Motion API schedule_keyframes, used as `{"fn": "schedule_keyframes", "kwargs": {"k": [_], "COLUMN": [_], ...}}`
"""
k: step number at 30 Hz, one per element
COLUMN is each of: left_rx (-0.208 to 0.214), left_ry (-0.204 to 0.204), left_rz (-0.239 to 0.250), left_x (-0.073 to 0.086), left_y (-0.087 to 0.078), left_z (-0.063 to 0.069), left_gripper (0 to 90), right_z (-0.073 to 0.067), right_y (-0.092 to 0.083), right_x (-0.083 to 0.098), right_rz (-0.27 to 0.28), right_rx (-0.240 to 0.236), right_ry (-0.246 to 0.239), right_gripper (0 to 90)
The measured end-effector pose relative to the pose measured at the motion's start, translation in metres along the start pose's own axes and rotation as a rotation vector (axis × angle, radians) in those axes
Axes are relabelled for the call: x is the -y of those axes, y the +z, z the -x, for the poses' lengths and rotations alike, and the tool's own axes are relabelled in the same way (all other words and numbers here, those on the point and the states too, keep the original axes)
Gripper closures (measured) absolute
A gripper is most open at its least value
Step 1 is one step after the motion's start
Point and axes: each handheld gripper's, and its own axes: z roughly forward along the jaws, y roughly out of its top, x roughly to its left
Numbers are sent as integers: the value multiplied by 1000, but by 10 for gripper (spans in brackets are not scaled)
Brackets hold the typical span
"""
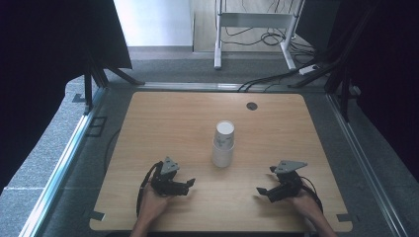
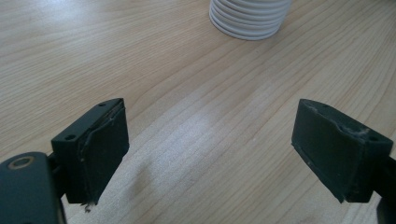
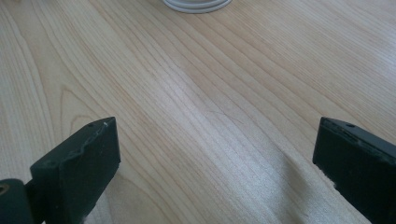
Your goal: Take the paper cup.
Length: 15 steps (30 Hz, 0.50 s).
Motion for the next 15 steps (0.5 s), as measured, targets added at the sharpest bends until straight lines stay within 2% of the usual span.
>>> {"fn": "schedule_keyframes", "kwargs": {"k": [6,15], "left_rx": [-3,-27], "left_ry": [-4,17], "left_rz": [-6,-34], "left_x": [-2,-5], "left_y": [0,2], "left_z": [2,6], "left_gripper": [109,109], "right_z": [-1,-2], "right_y": [-1,-2], "right_x": [-1,-3], "right_rz": [6,3], "right_rx": [-2,-11], "right_ry": [-3,-6], "right_gripper": [10,12]}}
